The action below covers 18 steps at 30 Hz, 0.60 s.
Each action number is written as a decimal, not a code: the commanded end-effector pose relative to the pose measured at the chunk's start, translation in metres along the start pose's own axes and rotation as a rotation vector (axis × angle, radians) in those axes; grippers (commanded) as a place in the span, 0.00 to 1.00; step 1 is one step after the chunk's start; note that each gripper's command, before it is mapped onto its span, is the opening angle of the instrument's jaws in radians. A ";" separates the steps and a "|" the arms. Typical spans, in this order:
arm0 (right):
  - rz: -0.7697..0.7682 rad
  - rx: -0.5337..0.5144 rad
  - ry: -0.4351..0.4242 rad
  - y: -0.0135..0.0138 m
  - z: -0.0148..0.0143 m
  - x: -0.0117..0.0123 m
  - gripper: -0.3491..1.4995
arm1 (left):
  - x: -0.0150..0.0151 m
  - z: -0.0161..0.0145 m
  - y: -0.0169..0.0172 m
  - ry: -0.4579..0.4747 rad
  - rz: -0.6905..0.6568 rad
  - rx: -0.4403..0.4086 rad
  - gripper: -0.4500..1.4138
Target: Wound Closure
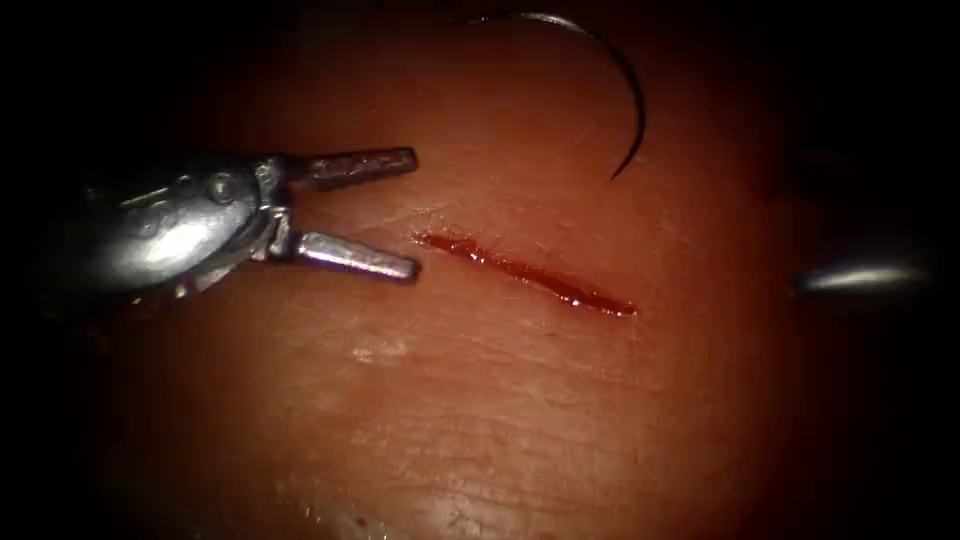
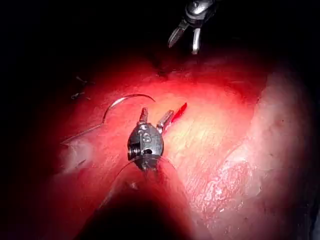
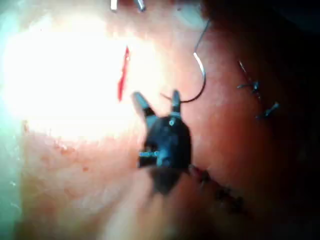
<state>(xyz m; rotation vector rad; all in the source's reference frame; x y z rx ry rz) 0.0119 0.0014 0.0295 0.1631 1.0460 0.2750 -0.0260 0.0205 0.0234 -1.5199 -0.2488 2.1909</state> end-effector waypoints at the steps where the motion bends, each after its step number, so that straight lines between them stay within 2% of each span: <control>1: 0.000 -0.005 -0.012 0.0000 0.0008 0.0000 0.76 | -0.0001 0.0014 -0.0002 -0.007 -0.002 0.018 0.51; 3: 0.013 -0.023 -0.062 -0.0005 0.0004 0.0000 0.78 | 0.0006 0.0042 -0.0002 -0.043 -0.014 0.070 0.52; 5: 0.021 -0.029 -0.064 -0.0006 0.0000 -0.0002 0.78 | 0.0007 0.0056 -0.0006 -0.075 -0.018 0.089 0.52; 7: 0.032 -0.053 -0.069 0.0000 -0.0003 -0.0009 0.78 | 0.0002 0.0081 -0.0017 -0.124 -0.023 0.156 0.52; 12: 0.050 -0.051 -0.096 0.0003 -0.0002 -0.0021 0.78 | -0.0012 0.0106 -0.0031 -0.196 -0.026 0.208 0.53; 18: 0.049 -0.052 -0.099 0.0002 0.0000 -0.0022 0.78 | -0.0021 0.0127 -0.0043 -0.292 -0.034 0.237 0.55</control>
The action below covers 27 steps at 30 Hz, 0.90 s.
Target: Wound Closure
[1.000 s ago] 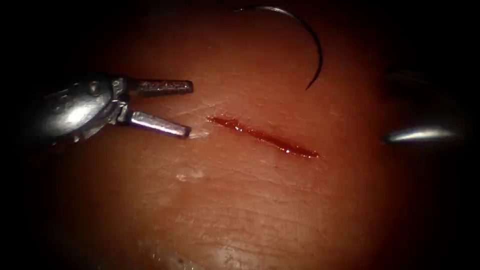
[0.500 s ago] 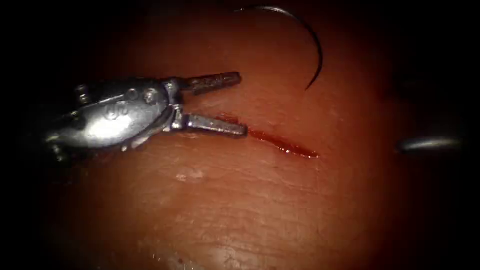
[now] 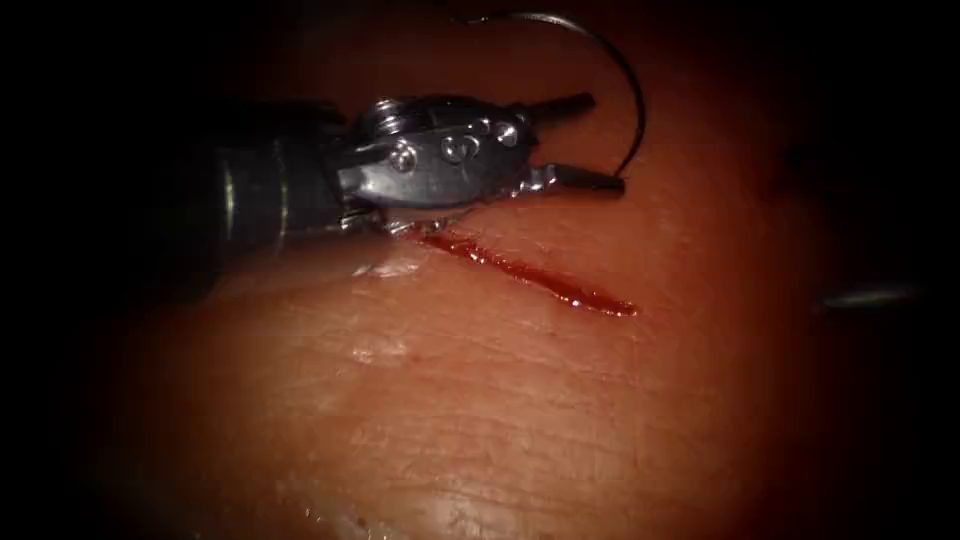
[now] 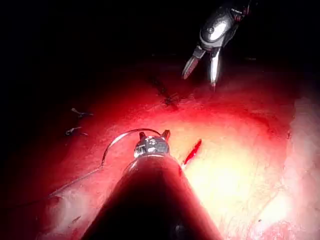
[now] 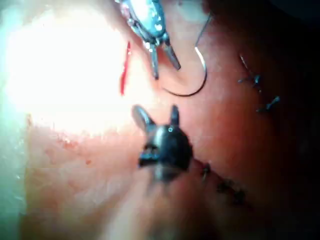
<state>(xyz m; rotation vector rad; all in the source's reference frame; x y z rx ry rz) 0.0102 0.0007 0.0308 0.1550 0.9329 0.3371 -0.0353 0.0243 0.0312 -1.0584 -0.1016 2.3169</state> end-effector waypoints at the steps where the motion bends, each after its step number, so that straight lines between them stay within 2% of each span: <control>1: -0.002 0.001 0.003 0.0002 0.0009 0.0000 0.78 | 0.0001 0.0010 -0.0001 -0.009 -0.004 0.003 0.56; 5: -0.004 -0.001 0.003 0.0003 0.0011 -0.0002 0.78 | -0.0003 0.0021 0.0003 -0.050 -0.008 0.022 0.56; 9: -0.007 -0.002 -0.003 0.0003 0.0014 -0.0006 0.78 | -0.0013 0.0038 0.0014 -0.080 -0.032 -0.004 0.57; 13: -0.006 -0.002 -0.003 0.0002 0.0015 -0.0005 0.77 | -0.0014 0.0046 0.0015 -0.098 -0.053 -0.004 0.51; 14: -0.006 -0.003 -0.003 0.0002 0.0015 -0.0005 0.77 | -0.0015 0.0047 0.0014 -0.101 -0.058 -0.003 0.48; 15: -0.006 -0.003 -0.003 0.0002 0.0016 -0.0004 0.77 | -0.0016 0.0049 0.0012 -0.110 -0.068 -0.005 0.37; 16: -0.006 -0.003 -0.003 0.0001 0.0016 -0.0004 0.77 | -0.0016 0.0050 0.0012 -0.112 -0.067 -0.006 0.31; 17: -0.006 -0.003 -0.003 0.0001 0.0016 -0.0004 0.77 | -0.0018 0.0050 0.0011 -0.124 -0.071 -0.009 0.17; 20: -0.006 -0.003 -0.003 0.0001 0.0016 -0.0004 0.77 | -0.0020 0.0047 0.0011 -0.138 -0.069 -0.017 0.00; 27: -0.005 -0.004 -0.006 0.0001 0.0017 -0.0003 0.76 | -0.0022 0.0033 0.0008 -0.143 -0.065 -0.035 0.00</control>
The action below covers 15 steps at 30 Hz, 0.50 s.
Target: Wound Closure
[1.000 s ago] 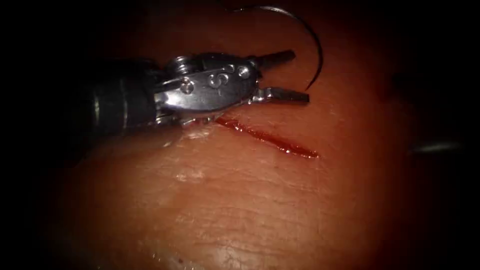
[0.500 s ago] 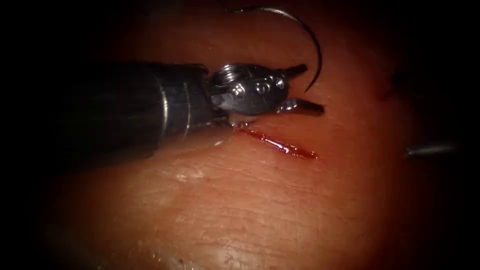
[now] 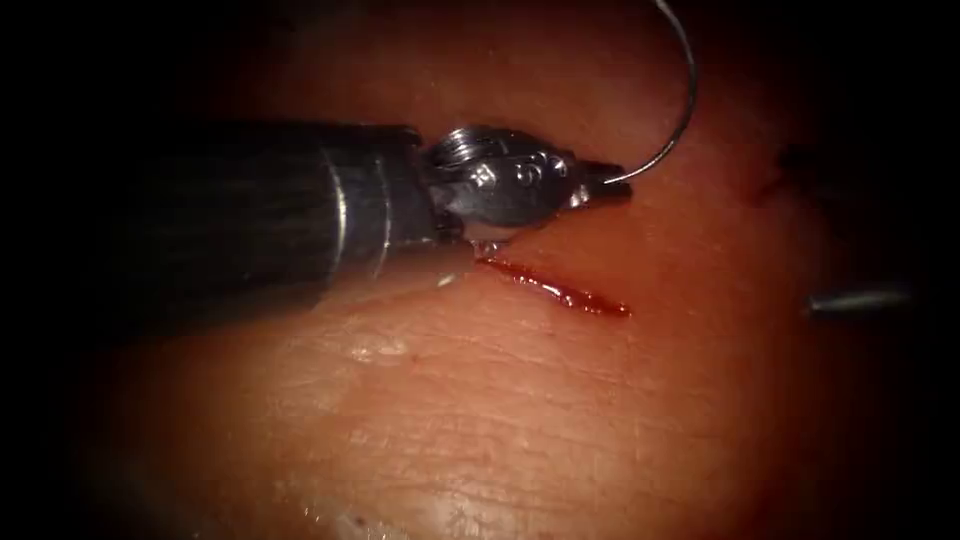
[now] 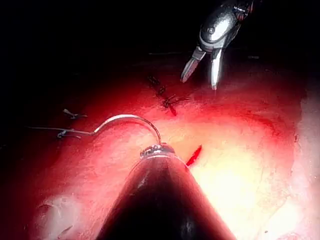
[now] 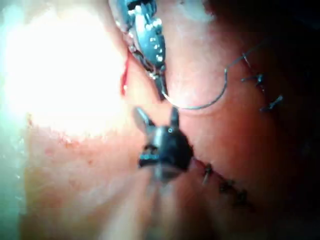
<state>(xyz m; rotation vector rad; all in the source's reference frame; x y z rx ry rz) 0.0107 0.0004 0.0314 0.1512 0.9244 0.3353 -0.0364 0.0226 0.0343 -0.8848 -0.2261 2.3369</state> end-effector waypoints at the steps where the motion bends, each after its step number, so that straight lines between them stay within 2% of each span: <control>1: -0.002 -0.004 0.004 0.0003 0.0009 0.0000 0.76 | 0.0003 0.0001 -0.0002 0.004 0.003 0.002 0.00; 5: 0.073 -0.013 0.018 0.0005 0.0012 0.0001 0.75 | -0.0004 -0.0026 0.0000 0.004 0.065 0.025 0.00; 7: 0.179 -0.020 0.074 0.0006 0.0015 0.0004 0.75 | -0.0013 -0.0048 0.0005 0.005 0.144 0.028 0.00; 9: 0.221 -0.023 0.096 0.0008 0.0018 0.0008 0.75 | -0.0020 -0.0059 0.0008 0.005 0.188 0.031 0.00; 11: 0.283 0.003 0.133 0.0012 0.0025 0.0018 0.74 | -0.0034 -0.0079 0.0013 0.005 0.272 0.036 0.00; 15: 0.361 0.064 0.191 0.0017 0.0033 0.0032 0.72 | -0.0049 -0.0099 0.0016 0.005 0.372 0.038 0.00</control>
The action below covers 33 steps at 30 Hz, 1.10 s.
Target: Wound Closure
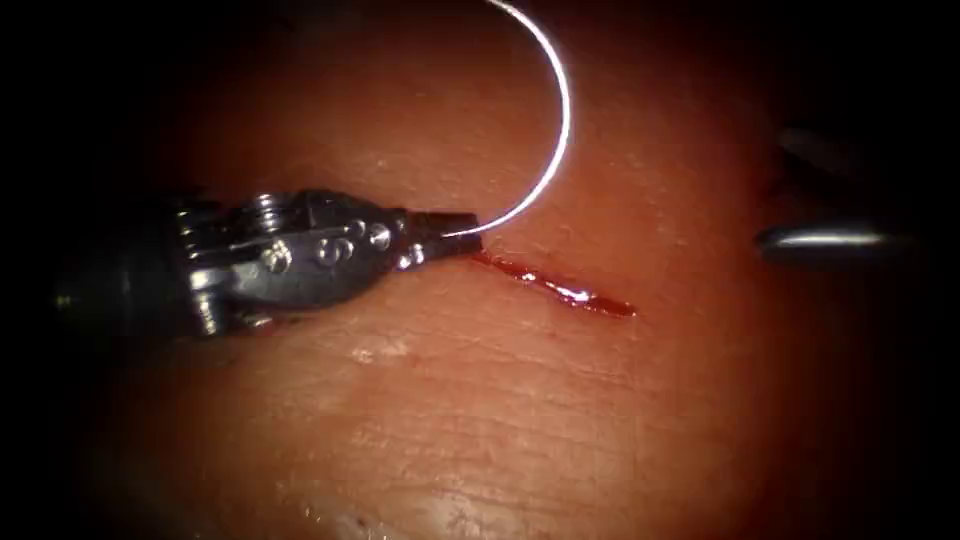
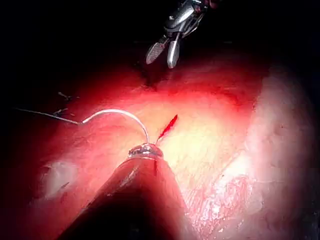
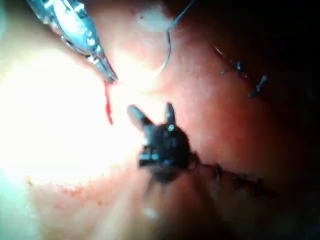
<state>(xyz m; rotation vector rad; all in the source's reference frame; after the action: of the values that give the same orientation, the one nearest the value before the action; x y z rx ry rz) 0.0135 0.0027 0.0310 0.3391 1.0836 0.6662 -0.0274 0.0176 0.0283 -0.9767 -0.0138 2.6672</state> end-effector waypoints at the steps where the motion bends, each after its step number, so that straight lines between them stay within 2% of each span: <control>1: 0.029 0.049 0.014 0.0002 0.0016 0.0007 0.72 | -0.0001 0.0004 0.0000 0.003 0.025 0.000 0.00; 5: 0.109 0.130 0.028 -0.0004 0.0036 0.0016 0.72 | -0.0012 -0.0009 0.0008 -0.002 0.121 0.010 0.00; 15: 0.113 0.168 0.026 -0.0014 0.0072 0.0022 0.72 | -0.0007 -0.0019 0.0025 0.044 0.287 0.058 0.00; 23: 0.116 0.171 0.031 -0.0009 0.0078 0.0020 0.72 | 0.0009 -0.0028 0.0039 0.103 0.348 0.082 0.00; 29: 0.118 0.168 0.032 -0.0013 0.0086 0.0024 0.72 | 0.0016 -0.0028 0.0044 0.108 0.349 0.085 0.00; 33: 0.120 0.166 0.032 -0.0015 0.0090 0.0027 0.64 | 0.0017 -0.0028 0.0045 0.107 0.348 0.086 0.00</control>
<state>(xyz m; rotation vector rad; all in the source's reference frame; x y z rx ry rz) 0.0223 0.0035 0.0318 0.5420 1.1552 0.6958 -0.0276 0.0133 0.0241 -1.1837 0.3176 2.8881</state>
